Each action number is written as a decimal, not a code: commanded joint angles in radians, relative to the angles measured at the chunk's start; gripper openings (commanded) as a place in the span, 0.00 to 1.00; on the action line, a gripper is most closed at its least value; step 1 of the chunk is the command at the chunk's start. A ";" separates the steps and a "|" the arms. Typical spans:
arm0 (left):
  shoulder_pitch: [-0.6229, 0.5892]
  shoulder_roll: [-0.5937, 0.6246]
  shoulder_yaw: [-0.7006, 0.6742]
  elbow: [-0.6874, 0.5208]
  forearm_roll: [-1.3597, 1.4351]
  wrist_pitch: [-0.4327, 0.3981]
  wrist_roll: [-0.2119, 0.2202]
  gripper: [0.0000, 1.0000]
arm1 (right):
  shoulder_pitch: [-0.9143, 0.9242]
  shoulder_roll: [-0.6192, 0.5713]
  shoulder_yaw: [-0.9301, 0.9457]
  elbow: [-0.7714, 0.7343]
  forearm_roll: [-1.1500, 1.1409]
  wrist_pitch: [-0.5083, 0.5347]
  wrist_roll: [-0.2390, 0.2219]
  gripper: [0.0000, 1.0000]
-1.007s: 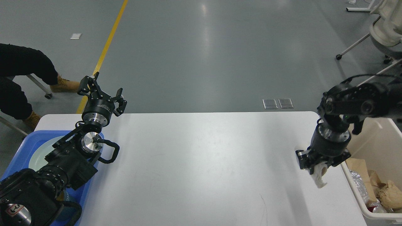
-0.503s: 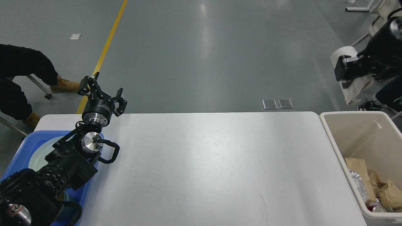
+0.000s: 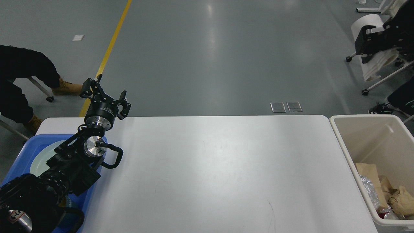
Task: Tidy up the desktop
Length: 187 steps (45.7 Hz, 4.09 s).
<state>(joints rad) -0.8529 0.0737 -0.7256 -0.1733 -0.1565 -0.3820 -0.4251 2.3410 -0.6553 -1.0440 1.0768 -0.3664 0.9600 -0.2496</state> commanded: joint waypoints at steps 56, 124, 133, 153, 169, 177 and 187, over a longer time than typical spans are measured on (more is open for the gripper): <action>0.000 0.000 0.000 0.000 0.000 0.000 0.000 0.96 | -1.614 0.342 0.117 -0.856 -0.204 -0.710 -0.022 0.00; 0.000 0.000 0.000 0.000 0.000 0.000 0.000 0.96 | -1.388 0.293 0.206 -0.977 0.044 -0.805 -0.022 1.00; 0.000 0.000 0.000 0.000 0.000 0.000 0.000 0.96 | -1.306 0.295 0.459 -1.014 0.308 -0.793 -0.022 1.00; 0.000 0.000 0.000 0.000 0.000 0.000 0.000 0.96 | -1.217 0.353 0.981 -1.015 0.371 -0.794 -0.022 1.00; 0.000 0.000 0.000 0.000 0.000 0.000 0.000 0.96 | -1.215 0.417 1.334 -1.003 0.392 -0.791 -0.017 1.00; 0.000 0.000 0.000 0.000 0.000 0.000 0.000 0.96 | -1.240 0.486 1.596 -1.005 0.423 -0.787 -0.014 1.00; 0.000 0.000 0.000 0.000 0.000 0.000 0.000 0.96 | -1.250 0.542 1.755 -1.002 0.475 -0.693 -0.010 1.00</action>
<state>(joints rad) -0.8529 0.0736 -0.7256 -0.1734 -0.1565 -0.3820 -0.4251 1.0947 -0.1601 0.6262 0.0789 0.0653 0.2245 -0.2647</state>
